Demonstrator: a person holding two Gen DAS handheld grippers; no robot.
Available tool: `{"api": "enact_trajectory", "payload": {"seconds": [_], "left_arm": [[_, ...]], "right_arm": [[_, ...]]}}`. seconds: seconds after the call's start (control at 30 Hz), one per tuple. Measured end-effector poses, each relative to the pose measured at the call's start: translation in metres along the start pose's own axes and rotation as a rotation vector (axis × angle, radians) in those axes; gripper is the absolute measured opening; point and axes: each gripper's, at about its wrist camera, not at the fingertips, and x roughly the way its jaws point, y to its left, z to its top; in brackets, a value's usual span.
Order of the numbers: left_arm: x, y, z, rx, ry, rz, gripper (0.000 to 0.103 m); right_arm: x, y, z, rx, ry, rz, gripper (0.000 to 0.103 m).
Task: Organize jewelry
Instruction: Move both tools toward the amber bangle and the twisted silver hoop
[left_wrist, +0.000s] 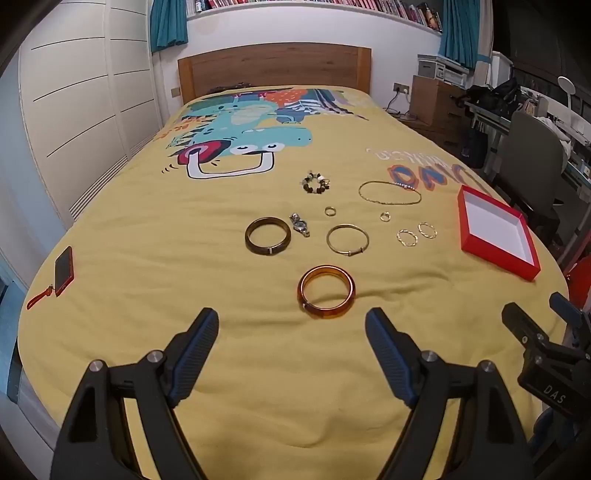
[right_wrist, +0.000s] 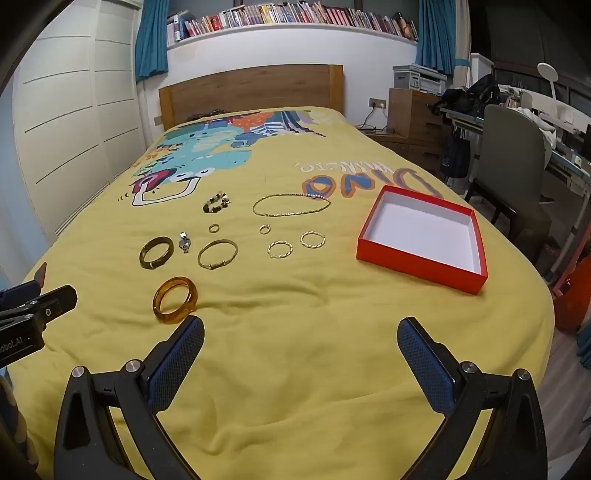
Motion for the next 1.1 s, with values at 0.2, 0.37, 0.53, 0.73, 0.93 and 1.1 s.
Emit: {"api": "enact_trajectory", "payload": {"seconds": [0.2,0.37,0.53,0.73,0.93,1.1], "left_arm": [[0.008,0.004,0.003,-0.001,0.019,0.006,0.081],[0.015,0.004,0.003,-0.011,0.031,0.011,0.081],[0.023,0.002,0.003,-0.003,0.034,0.013,0.081],[0.028,-0.003,0.004,0.007,0.042,0.018,0.081],[0.033,-0.003,0.006,0.012,0.046,0.023,0.081],[0.038,-0.001,0.006,0.008,0.05,0.021,0.081]], "right_arm": [[0.001,-0.001,-0.001,0.006,-0.007,0.003,0.103],[0.01,0.004,0.0,0.0,0.006,0.007,0.102],[0.016,0.004,0.001,0.005,0.018,0.019,0.103],[0.021,0.006,0.0,0.003,0.026,0.03,0.103],[0.027,0.009,0.0,0.002,0.035,0.041,0.102],[0.03,0.011,0.001,-0.004,0.041,0.048,0.102]]}}
